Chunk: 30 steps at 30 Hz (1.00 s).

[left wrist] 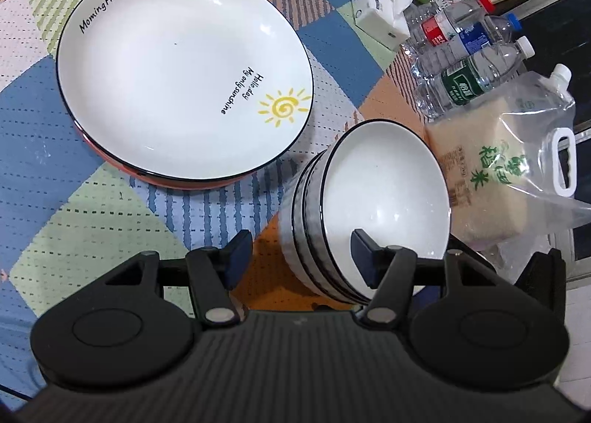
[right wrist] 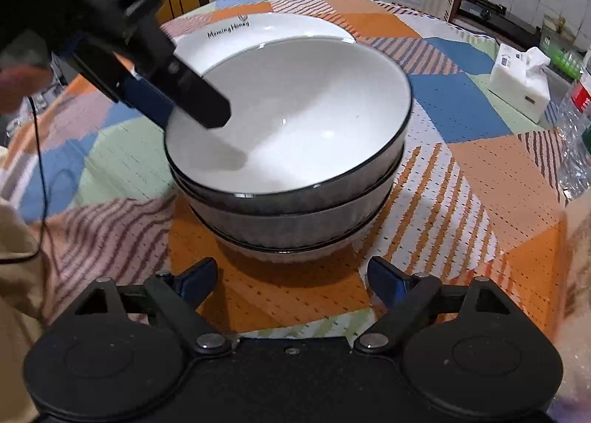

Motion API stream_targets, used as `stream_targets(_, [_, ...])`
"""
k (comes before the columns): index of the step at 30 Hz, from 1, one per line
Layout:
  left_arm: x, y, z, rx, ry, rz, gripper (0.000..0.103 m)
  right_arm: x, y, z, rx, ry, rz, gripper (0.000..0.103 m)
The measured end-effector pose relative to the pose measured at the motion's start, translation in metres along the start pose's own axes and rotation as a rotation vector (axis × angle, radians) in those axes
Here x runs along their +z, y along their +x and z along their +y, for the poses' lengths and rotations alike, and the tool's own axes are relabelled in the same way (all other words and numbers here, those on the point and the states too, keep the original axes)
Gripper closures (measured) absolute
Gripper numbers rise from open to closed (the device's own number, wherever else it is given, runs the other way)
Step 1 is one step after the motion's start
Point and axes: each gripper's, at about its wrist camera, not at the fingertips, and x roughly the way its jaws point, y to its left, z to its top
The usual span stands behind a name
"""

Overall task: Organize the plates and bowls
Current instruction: 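Carry the three nested bowls with the left gripper over the plate stack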

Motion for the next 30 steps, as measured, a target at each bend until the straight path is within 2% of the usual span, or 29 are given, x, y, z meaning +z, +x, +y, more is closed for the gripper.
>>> stream_targets(4, [-0.005,0.005,-0.005,-0.016,0.024,-0.029,0.046,-0.004,0.006,-0.004,0.000,0.056,-0.044,0.008])
stream_targets(7, [-0.009,0.008,-0.007,-0.005,0.025,-0.037,0.048,-0.008,0.012,-0.001,-0.036,0.056,-0.095,0.002])
stream_targets(13, [-0.015,0.015,-0.004,-0.057,-0.022,0.000,0.049,-0.012,0.018,0.010,-0.092,0.071,-0.164,0.000])
stream_targets(25, [-0.023,0.019,-0.014,0.036,0.030,-0.078,0.062,-0.015,0.020,0.019,-0.078,0.050,-0.235,0.000])
stream_targets(30, [-0.021,0.019,-0.015,0.043,0.038,-0.068,0.061,-0.012,0.014,0.022,-0.072,0.076,-0.258,0.002])
